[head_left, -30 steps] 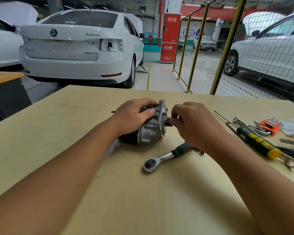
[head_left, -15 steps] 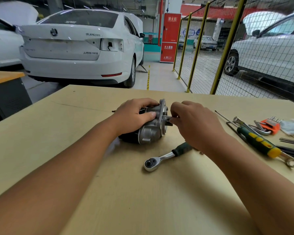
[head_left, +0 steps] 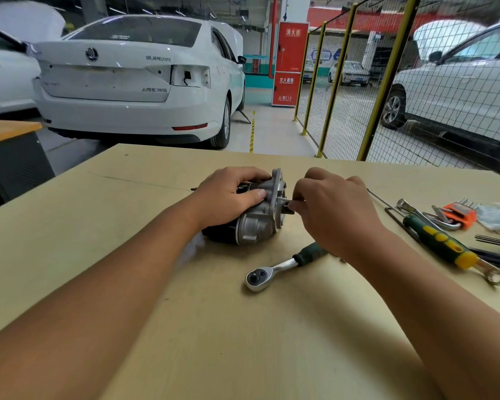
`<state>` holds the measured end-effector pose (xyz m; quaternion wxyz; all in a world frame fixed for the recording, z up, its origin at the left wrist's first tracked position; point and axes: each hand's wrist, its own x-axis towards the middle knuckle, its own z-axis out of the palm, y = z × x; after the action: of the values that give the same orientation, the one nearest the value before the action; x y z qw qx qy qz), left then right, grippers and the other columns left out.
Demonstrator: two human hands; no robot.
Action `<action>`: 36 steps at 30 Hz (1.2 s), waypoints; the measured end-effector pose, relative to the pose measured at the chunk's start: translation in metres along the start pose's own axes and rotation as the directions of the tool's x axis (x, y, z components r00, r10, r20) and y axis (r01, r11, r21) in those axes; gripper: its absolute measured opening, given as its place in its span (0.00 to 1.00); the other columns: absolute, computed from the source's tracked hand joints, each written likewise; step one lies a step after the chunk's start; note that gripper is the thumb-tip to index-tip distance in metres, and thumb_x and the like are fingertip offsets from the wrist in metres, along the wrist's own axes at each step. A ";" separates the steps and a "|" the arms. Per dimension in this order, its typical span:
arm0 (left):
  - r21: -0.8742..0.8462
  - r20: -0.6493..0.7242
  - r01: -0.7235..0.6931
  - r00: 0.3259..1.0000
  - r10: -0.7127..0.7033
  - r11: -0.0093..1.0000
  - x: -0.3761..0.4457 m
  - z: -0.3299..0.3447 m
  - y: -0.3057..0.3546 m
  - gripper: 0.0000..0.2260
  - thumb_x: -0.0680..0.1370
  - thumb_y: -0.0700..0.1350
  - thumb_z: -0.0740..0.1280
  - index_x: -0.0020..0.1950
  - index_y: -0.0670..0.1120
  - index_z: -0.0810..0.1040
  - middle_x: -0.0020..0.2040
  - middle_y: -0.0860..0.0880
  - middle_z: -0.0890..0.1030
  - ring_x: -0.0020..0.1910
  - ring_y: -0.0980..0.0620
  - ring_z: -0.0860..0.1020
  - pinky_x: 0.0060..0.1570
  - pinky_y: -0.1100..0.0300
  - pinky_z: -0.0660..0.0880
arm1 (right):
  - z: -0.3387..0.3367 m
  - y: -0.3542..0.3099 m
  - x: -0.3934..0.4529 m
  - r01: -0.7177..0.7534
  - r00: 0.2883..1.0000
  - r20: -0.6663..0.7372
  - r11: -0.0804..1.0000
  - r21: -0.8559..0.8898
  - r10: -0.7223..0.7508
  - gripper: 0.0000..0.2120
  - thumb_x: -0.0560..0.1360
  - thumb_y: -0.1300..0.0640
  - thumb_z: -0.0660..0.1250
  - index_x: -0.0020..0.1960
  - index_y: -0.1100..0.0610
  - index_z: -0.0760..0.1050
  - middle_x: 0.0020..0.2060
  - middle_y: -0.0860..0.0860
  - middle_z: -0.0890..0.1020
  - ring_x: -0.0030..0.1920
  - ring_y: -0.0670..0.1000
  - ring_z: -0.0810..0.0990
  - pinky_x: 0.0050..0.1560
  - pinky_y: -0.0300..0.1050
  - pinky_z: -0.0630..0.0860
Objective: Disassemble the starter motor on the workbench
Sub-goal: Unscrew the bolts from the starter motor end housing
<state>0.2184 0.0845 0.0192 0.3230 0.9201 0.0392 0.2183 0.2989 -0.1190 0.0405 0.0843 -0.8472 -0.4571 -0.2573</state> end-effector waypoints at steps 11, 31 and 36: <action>-0.081 -0.040 -0.024 0.999 0.020 0.996 0.001 0.001 0.000 0.14 0.77 0.50 0.67 0.61 0.53 0.84 0.54 0.60 0.85 0.57 0.59 0.81 0.65 0.47 0.76 | 0.002 0.007 0.001 0.038 0.999 0.003 0.964 0.263 -0.040 0.08 0.80 0.56 0.68 0.50 0.60 0.83 0.47 0.53 0.74 0.42 0.57 0.77 0.44 0.49 0.75; -0.024 0.002 -0.025 1.000 0.025 0.999 -0.003 -0.003 0.004 0.18 0.76 0.52 0.67 0.66 0.54 0.82 0.59 0.59 0.84 0.61 0.56 0.80 0.66 0.45 0.75 | 0.000 0.001 0.004 -0.030 1.000 0.002 0.997 0.068 0.030 0.08 0.77 0.48 0.71 0.50 0.53 0.82 0.46 0.47 0.76 0.40 0.55 0.78 0.37 0.50 0.79; -0.041 -0.002 -0.026 1.000 0.026 0.999 -0.003 -0.004 0.005 0.19 0.76 0.51 0.68 0.66 0.51 0.82 0.60 0.57 0.84 0.62 0.58 0.80 0.68 0.47 0.74 | 0.001 0.002 0.004 -0.031 1.000 -0.002 0.994 0.109 0.031 0.07 0.77 0.50 0.72 0.49 0.54 0.82 0.46 0.49 0.76 0.40 0.56 0.78 0.39 0.52 0.80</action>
<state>0.2133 0.0817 0.0237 0.3387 0.9136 0.0227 0.2237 0.3028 -0.1169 0.0418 0.1353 -0.8478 -0.4572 -0.2322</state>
